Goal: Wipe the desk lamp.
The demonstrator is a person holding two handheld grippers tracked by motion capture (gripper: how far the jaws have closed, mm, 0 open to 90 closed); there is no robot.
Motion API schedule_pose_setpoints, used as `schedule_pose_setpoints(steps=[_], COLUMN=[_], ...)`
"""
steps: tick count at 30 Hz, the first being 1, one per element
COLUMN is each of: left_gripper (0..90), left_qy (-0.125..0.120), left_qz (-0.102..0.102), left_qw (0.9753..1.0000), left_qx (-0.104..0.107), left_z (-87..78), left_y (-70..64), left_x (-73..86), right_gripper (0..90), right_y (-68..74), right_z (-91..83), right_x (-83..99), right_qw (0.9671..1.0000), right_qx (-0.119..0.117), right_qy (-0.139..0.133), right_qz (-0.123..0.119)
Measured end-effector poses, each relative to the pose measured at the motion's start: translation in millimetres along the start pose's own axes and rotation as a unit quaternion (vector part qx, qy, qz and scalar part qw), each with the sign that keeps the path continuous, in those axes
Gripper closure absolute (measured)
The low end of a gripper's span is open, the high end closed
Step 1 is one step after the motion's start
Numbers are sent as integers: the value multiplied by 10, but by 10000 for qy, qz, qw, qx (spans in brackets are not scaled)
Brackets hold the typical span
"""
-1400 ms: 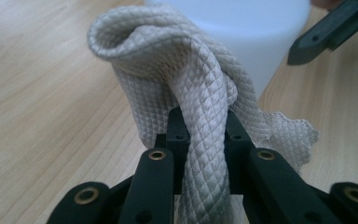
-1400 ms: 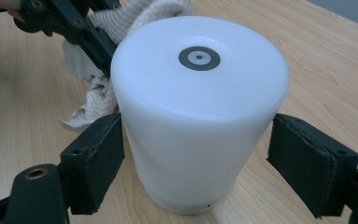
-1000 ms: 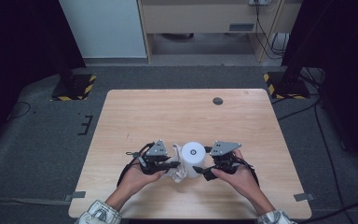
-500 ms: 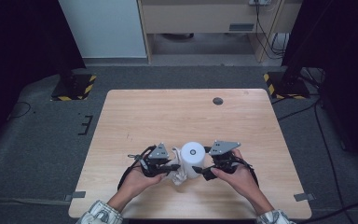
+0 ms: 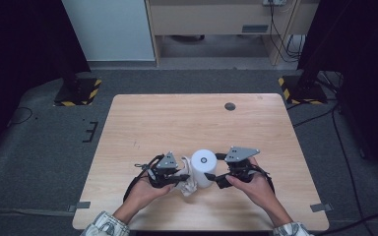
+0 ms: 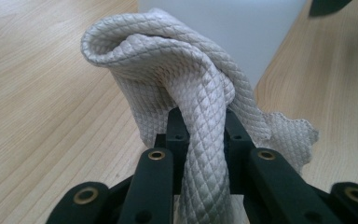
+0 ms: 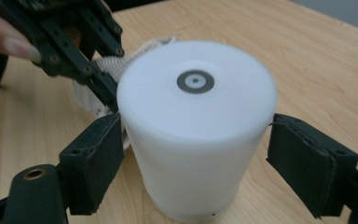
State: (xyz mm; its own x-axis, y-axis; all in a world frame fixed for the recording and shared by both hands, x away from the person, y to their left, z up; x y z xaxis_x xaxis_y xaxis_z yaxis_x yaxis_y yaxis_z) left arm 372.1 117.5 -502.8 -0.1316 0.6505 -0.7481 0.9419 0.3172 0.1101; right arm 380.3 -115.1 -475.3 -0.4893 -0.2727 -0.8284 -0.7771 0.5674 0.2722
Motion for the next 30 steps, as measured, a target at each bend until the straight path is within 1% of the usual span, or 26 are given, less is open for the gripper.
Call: schedule_pose_setpoints(steps=[2, 5, 8, 10, 11, 13, 14, 16, 19, 24, 27, 30], left_gripper=[767, 766, 766, 766, 766, 766, 766, 766, 766, 767, 767, 767], left_qy=[18, 54, 138, 167, 179, 248, 257, 271, 225, 193, 272, 341], left_qz=[3, 7, 17, 12, 4, 19, 18, 16, -24, -215, -252, -216], left_qw=[10000, 10000, 9999, 9999, 9998, 9997, 9997, 9996, 9997, 9992, 9989, 9990], left_qx=[-8, -16, -13, -6, -6, 16, 14, 12, -59, -293, -302, -217], left_z=[7, 19, 50, 69, 78, 93, 98, 101, 87, 103, 150, 190], left_y=[2, 3, 9, 12, 14, 20, 23, 36, 63, 190, 242, 225], left_x=[6, 12, 27, 32, 35, 47, 49, 50, 45, 49, 64, 60], right_gripper=[189, 200, 215, 236, 243, 259, 257, 260, 262, 263, 263, 265], right_y=[-7, -26, -46, -49, -53, -66, -73, -76, -74, -86, -89, -84], right_z=[-50, -117, -133, -118, -96, -31, 12, 51, 52, 59, 67, 77], right_x=[-33, -103, -182, -223, -237, -242, -238, -242, -249, -234, -232, -230], right_qw=[9999, 9995, 9988, 9981, 9981, 9983, 9980, 9972, 9969, 9959, 9956, 9957], right_qx=[29, 40, 69, 27, 18, 90, 75, 42, 82, 10, -9, -3], right_qy=[-81, -226, -286, -340, -314, -181, -101, -88, -61, -86, -98, -136], right_qz=[56, 210, 402, 518, 528, 554, 612, 743, 778, 898, 931, 912])
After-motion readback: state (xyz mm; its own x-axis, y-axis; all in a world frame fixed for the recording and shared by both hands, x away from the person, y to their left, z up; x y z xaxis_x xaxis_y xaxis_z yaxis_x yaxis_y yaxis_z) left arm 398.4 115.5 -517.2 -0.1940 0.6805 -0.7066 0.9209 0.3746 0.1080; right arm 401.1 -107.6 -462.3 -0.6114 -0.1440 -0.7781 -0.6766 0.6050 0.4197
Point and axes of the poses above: each handheld gripper's, and its own axes: z roughly forward along the jaws, x roughly out of its underside, y roughly to its left, the point moved 3 cm from there along z, roughly forward along the jaws, and after that the axes turned 15 degrees about z, right-handed, at the moved point
